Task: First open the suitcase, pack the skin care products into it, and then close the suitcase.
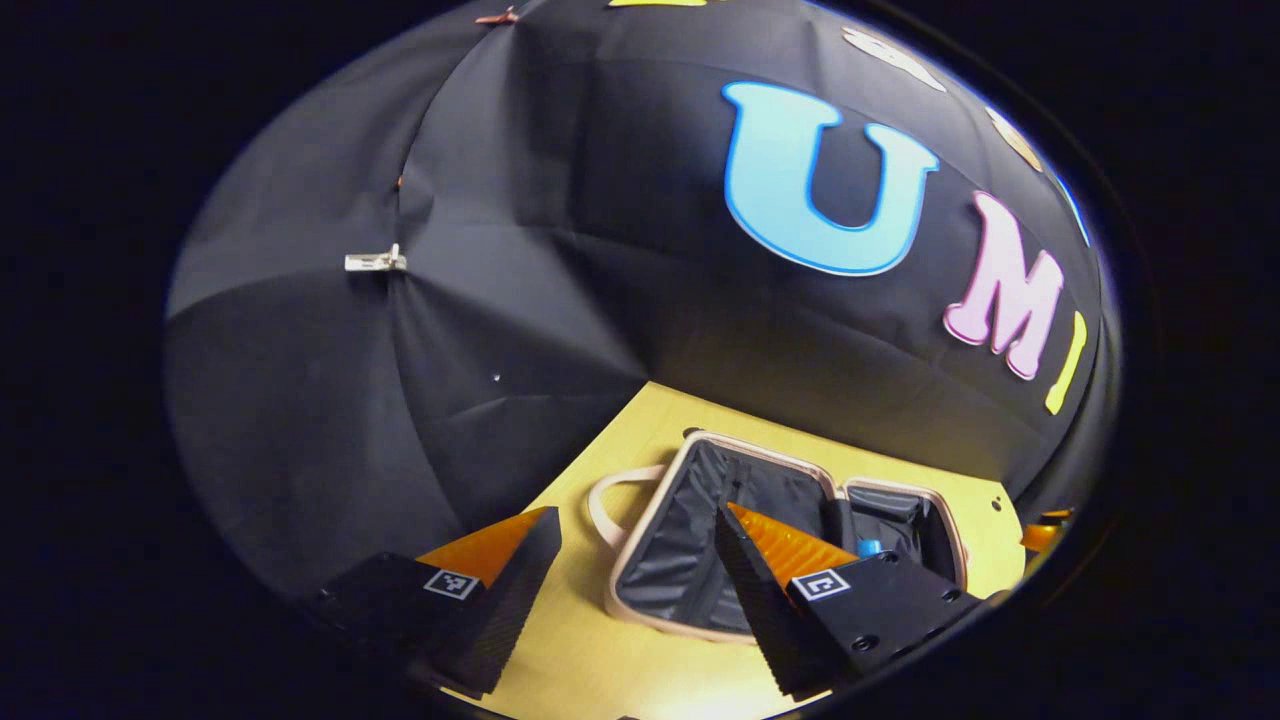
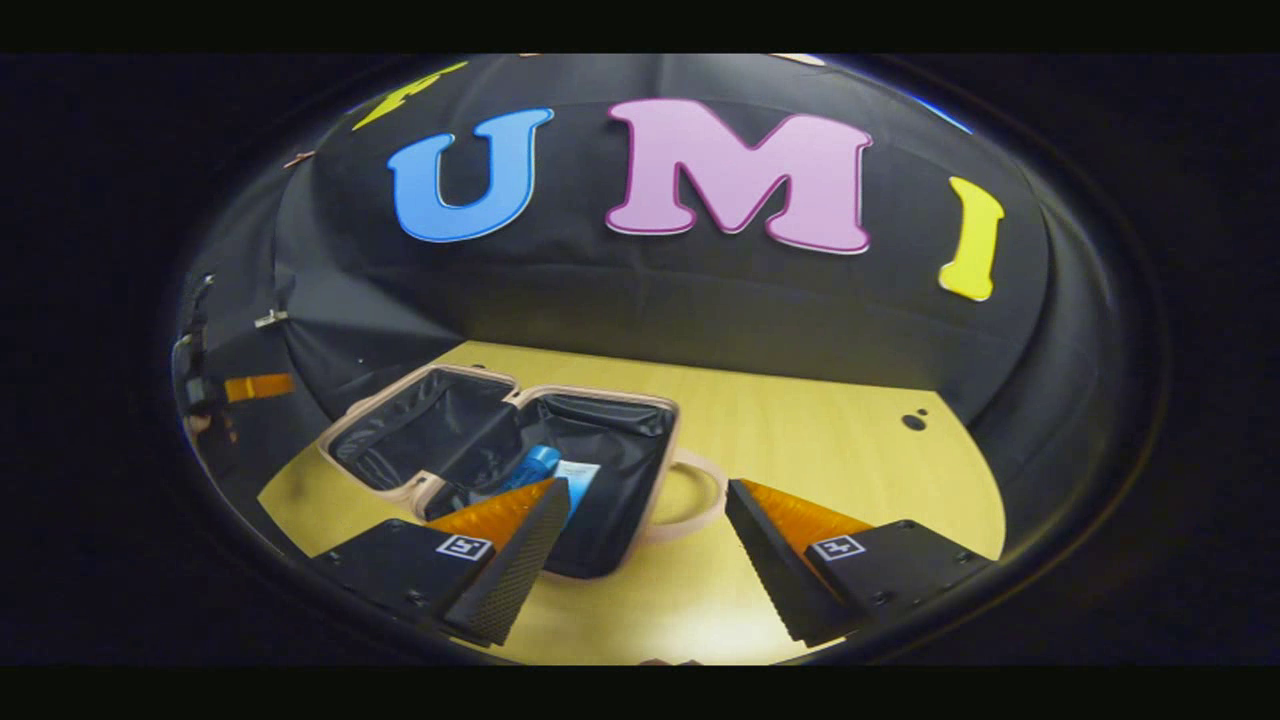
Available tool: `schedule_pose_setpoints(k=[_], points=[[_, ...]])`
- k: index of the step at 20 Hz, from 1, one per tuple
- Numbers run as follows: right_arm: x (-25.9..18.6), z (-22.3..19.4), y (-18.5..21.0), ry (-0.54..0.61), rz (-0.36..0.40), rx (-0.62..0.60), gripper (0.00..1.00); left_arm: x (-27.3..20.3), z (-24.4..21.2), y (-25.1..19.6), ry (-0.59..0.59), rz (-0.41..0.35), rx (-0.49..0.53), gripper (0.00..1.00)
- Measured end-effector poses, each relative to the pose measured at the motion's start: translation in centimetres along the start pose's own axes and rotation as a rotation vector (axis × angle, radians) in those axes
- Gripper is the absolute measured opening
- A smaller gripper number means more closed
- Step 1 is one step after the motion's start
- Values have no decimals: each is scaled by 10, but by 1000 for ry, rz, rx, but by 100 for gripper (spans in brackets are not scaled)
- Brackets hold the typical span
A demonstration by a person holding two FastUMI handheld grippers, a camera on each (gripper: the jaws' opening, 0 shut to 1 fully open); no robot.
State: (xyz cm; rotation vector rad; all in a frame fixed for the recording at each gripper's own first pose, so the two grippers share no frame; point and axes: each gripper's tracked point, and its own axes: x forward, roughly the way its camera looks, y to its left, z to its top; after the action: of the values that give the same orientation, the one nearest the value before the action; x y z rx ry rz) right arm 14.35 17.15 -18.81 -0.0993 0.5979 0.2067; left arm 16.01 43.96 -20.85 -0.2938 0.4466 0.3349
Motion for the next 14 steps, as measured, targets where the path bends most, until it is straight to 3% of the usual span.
schedule_pose_setpoints(k=[2,3,7,13,14], points=[[-19,-6,-21,-7,-41,-12,99,34,2,5,24,-47,-116,93],[-28,-10,-30,-1,-61,-14,99,50,1,9,49,-68,-184,96],[-57,-39,-59,64,-116,-17,98,109,-20,46,189,-46,-407,97],[-78,-75,-75,144,-172,2,98,143,-58,52,320,-55,-500,94],[-77,-79,-74,154,-177,12,98,147,-62,54,326,-48,-506,89]])
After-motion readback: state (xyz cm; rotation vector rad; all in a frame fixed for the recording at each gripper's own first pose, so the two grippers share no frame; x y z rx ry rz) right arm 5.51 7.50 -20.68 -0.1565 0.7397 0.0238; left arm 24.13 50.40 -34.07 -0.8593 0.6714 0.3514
